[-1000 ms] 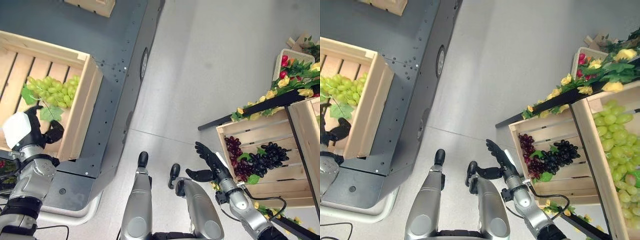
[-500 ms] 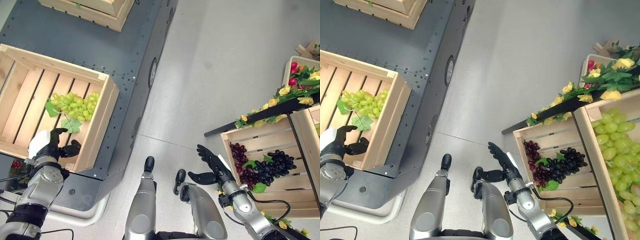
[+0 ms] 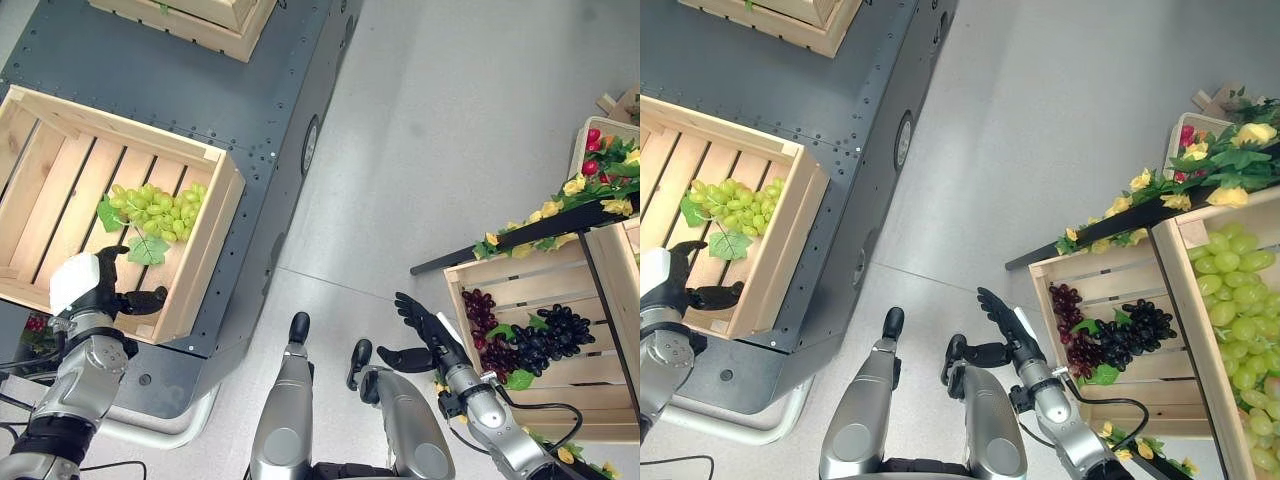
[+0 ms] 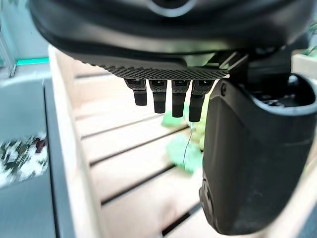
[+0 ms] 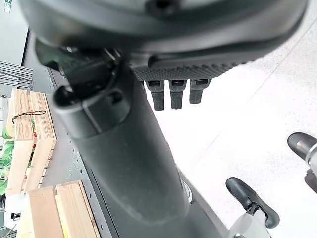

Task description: Pick up the fruits from the basket on one side to the basket on the other side

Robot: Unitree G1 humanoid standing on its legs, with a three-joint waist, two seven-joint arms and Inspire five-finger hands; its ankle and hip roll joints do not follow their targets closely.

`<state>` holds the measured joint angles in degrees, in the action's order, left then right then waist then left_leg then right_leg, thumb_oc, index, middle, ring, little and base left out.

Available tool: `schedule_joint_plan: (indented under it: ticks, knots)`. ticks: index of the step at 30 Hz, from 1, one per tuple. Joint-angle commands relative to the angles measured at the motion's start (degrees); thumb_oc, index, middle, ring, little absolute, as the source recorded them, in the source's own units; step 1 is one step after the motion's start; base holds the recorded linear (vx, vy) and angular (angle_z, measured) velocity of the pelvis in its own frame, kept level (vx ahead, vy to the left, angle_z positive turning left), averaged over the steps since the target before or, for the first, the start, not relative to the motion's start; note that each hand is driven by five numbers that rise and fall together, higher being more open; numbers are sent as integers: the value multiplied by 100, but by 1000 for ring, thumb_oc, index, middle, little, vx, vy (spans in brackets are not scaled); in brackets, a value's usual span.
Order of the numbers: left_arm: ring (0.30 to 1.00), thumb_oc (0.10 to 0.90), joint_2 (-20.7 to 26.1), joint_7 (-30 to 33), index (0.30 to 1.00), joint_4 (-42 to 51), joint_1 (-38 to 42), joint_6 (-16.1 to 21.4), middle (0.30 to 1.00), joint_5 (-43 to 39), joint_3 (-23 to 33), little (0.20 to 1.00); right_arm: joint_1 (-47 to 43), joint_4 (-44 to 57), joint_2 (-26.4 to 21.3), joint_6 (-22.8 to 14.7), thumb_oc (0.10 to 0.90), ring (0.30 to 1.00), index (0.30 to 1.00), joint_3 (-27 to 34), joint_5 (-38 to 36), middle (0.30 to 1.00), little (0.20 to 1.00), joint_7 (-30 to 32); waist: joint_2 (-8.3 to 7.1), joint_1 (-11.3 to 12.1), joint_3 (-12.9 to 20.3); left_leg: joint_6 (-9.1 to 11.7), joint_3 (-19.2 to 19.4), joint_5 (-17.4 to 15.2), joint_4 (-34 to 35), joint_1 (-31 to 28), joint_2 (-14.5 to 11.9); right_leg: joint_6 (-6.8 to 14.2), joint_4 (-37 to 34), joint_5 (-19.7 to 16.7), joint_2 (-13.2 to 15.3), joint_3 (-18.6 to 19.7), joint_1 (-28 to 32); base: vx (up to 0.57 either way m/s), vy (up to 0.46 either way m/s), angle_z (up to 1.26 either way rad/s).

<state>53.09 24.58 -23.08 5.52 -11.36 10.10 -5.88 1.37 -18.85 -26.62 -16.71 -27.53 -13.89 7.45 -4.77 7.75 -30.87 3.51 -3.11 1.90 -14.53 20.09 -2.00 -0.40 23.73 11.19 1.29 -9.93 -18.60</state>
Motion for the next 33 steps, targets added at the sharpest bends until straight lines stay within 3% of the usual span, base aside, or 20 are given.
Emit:
schedule_joint_plan:
  ticks: [1, 8, 18, 22, 33]
  knots:
    - [900, 800, 617, 529, 900, 159, 78, 153, 900, 560, 459, 900, 184, 606, -368, -561, 800, 900, 900, 86, -22, 900, 900, 92, 168, -128, 108, -290, 276, -6, -543, 801, 630, -111, -739, -395, -303, -332, 446, 0, 0, 0]
    - [900, 800, 1091, 341, 900, -110, 410, -88, 900, 673, 376, 900, 64, 602, -417, -499, 800, 900, 900, -7, -95, 900, 900, 165, 188, -155, 108, -321, 317, -66, -587, 909, 660, -105, -694, -411, -314, -297, 330, 0, 0, 0]
    - [900, 800, 1733, -79, 900, -337, 728, -341, 900, 1671, 125, 900, -23, 675, -486, -411, 800, 900, 900, -24, -144, 900, 900, 94, 225, -207, 108, -324, 361, -100, -665, 1027, 643, -72, -662, -461, -291, -270, 183, 1, 3, 0]
    - [900, 800, 1985, -192, 900, -497, 1065, -272, 900, 1889, -149, 900, -95, 686, -516, -382, 800, 900, 900, -80, -138, 900, 900, 66, 207, -260, 108, -355, 406, -130, -710, 1080, 624, -49, -619, -477, -288, -249, 101, 0, 0, 0]
    - [900, 800, 2148, -313, 900, -1058, 2145, 192, 900, 2534, -1105, 900, -244, 628, -508, -352, 800, 900, 900, -247, -138, 900, 900, -11, 78, -391, 108, -388, 468, -177, -825, 1242, 553, -22, -477, -516, -314, -200, -148, 0, 0, 0]
